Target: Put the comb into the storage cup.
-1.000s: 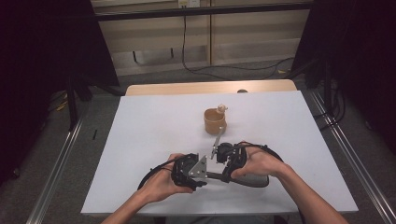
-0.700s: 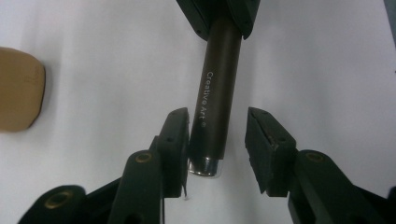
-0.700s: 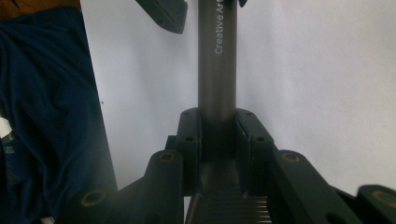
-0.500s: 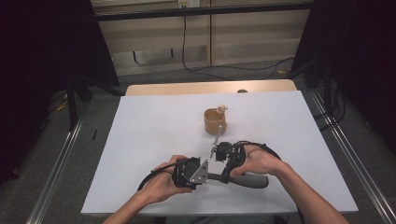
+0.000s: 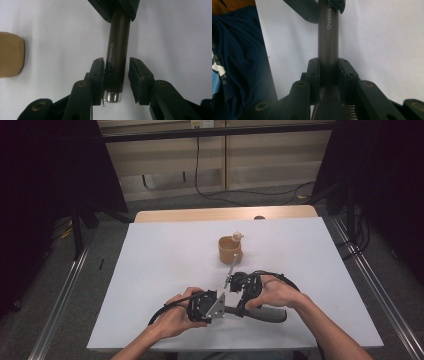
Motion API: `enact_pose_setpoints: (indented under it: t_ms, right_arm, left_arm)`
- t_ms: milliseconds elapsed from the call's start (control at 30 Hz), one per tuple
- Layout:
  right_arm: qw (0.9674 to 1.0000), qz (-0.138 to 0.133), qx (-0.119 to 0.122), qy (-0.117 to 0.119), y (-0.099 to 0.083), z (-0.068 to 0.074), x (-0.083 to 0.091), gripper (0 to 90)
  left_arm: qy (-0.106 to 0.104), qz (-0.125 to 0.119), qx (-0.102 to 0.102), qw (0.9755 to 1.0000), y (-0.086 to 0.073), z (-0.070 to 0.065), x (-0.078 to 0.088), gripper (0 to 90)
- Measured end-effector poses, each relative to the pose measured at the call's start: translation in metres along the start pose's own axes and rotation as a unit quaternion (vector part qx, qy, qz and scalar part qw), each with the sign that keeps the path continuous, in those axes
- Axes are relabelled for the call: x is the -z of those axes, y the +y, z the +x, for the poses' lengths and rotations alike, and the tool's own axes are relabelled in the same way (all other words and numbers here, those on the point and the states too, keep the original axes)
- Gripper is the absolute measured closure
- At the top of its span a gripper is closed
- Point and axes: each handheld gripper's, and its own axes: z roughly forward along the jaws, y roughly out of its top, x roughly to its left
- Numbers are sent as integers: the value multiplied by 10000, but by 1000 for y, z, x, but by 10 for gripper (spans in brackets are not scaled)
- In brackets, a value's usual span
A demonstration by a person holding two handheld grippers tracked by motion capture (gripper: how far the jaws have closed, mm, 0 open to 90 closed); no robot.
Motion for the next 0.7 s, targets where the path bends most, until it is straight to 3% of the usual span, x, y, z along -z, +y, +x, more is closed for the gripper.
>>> enact_pose_setpoints:
  t_ms: [133,300,600,700]
  right_arm:
    - [9999,-23,-114,62,2,0,-1,732]
    - [9999,-66,-75,101,2,0,0,733]
    - [9998,-104,-80,144,3,2,1,733]
    - [9998,-91,-77,180,4,2,-1,732]
  left_arm:
    - [85,44,-10,10000,1,-1,1,679]
    - [121,52,-40,9999,1,-2,0,686]
    - [35,66,-38,10000,0,-2,-2,681]
    - [33,176,-134,9997,1,-3,-4,700]
